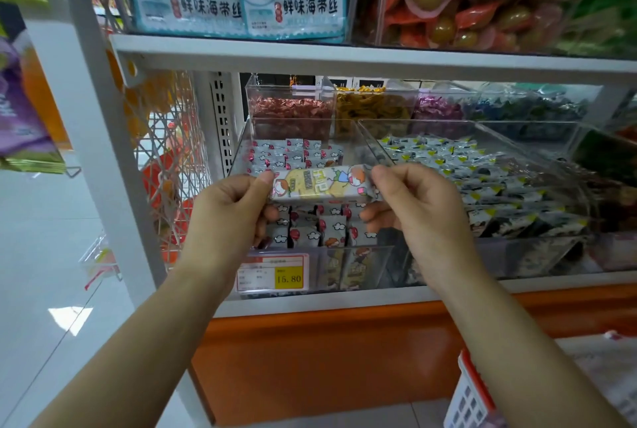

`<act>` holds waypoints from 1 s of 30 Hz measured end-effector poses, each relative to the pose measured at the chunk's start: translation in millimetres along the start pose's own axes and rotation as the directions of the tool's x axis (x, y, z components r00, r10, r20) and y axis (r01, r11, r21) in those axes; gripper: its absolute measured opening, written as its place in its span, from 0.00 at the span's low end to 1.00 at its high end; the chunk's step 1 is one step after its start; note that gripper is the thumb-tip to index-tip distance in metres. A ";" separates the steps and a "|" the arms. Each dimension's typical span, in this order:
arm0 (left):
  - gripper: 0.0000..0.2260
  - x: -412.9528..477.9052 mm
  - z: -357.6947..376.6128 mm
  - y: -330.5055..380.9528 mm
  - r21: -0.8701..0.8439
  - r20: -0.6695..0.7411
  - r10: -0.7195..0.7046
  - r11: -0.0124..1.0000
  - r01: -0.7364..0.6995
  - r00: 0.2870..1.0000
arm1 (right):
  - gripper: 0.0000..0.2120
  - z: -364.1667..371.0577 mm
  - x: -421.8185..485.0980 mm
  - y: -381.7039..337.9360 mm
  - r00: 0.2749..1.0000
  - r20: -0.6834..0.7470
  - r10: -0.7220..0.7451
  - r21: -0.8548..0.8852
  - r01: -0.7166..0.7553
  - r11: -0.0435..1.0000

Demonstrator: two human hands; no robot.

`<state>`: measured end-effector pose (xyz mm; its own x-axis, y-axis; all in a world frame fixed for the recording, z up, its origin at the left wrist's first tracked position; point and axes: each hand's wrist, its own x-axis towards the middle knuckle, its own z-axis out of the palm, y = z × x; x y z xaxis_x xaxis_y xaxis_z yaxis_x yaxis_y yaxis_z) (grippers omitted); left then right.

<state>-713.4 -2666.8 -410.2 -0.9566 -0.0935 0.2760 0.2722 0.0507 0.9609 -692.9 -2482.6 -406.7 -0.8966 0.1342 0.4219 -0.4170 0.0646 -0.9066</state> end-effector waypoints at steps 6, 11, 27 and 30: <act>0.16 -2.1 -1.7 3.5 -0.115 0.126 -0.010 0.993 0.025 0.992 | 0.09 -3.1 1.7 0.3 0.994 0.010 0.113 0.134 -0.113 0.984; 0.16 0.7 -2.4 4.6 -0.340 0.277 -0.095 0.921 0.190 0.956 | 0.13 -1.0 4.1 -2.0 0.967 0.043 0.250 0.391 -0.247 0.887; 0.15 4.5 -10.2 3.5 -0.052 0.233 0.025 0.999 -0.014 0.972 | 0.12 -8.9 5.1 6.4 0.998 0.062 0.007 -0.070 -0.002 0.998; 0.10 5.9 -11.8 4.4 -0.048 0.243 0.004 0.999 0.007 0.970 | 0.11 -6.9 3.8 6.9 0.997 0.075 0.007 -0.076 -0.001 0.997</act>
<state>-716.7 -2678.8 -404.1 -0.9520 0.1509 0.2663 0.2697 0.0027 0.9629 -698.2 -2474.8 -411.4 -0.9081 0.0596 0.4145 -0.4036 0.1394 -0.9042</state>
